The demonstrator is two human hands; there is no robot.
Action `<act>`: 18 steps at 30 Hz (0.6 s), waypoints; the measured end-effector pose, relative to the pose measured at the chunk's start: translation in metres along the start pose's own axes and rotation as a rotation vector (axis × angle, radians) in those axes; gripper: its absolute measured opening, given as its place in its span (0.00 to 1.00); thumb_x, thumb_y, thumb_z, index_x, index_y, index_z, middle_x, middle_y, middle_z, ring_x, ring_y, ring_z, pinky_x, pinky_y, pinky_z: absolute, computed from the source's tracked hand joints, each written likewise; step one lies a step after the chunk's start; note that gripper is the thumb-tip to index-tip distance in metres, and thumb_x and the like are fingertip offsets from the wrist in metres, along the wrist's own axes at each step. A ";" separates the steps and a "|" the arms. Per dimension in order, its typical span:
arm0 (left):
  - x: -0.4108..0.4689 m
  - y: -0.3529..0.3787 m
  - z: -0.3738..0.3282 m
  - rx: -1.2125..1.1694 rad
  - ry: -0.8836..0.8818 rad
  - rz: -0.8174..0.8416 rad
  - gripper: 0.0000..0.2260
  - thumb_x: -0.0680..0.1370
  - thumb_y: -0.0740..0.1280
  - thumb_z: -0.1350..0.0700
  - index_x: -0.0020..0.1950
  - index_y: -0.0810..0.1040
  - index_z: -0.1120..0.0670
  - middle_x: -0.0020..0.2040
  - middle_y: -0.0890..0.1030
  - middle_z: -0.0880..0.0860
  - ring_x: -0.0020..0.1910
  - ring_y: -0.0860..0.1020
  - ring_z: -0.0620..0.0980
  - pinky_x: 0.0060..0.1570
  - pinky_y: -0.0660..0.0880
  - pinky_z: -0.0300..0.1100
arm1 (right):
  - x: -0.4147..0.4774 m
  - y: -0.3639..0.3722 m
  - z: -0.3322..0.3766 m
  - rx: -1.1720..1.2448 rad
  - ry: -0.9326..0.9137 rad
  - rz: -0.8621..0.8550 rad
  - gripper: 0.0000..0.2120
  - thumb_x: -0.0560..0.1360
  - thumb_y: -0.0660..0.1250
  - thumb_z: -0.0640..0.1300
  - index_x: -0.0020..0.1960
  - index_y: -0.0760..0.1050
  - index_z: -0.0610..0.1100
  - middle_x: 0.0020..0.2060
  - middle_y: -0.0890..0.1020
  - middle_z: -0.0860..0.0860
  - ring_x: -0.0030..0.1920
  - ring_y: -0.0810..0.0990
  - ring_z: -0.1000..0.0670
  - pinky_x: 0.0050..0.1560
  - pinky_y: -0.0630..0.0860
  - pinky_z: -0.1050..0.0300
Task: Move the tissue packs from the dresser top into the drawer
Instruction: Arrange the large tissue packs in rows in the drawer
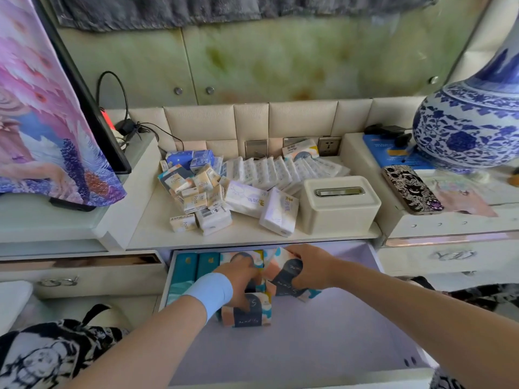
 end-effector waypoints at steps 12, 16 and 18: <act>0.033 0.043 0.014 0.172 -0.047 -0.065 0.51 0.68 0.73 0.48 0.80 0.41 0.48 0.80 0.46 0.51 0.78 0.47 0.58 0.70 0.64 0.55 | 0.005 0.041 -0.037 -0.539 -0.148 0.058 0.20 0.71 0.70 0.48 0.62 0.72 0.51 0.58 0.74 0.50 0.56 0.76 0.47 0.49 0.73 0.56; 0.030 0.046 0.015 0.199 -0.067 -0.023 0.52 0.70 0.73 0.45 0.80 0.38 0.51 0.80 0.41 0.51 0.78 0.44 0.59 0.72 0.61 0.57 | 0.016 0.058 -0.041 -0.649 -0.264 -0.057 0.24 0.72 0.69 0.51 0.67 0.71 0.50 0.62 0.74 0.49 0.60 0.74 0.45 0.57 0.74 0.51; 0.028 0.049 0.014 0.219 -0.079 -0.030 0.55 0.69 0.73 0.40 0.80 0.37 0.52 0.80 0.40 0.52 0.78 0.43 0.60 0.72 0.61 0.57 | 0.018 0.064 -0.042 -0.733 -0.307 -0.109 0.26 0.73 0.68 0.54 0.69 0.68 0.49 0.64 0.72 0.47 0.61 0.72 0.45 0.59 0.71 0.51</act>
Point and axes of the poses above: each hand's wrist, its own x-axis towards the middle knuckle, its own y-axis out of the palm, z = x × y, the point moved 2 cm from there along x, towards the middle knuckle
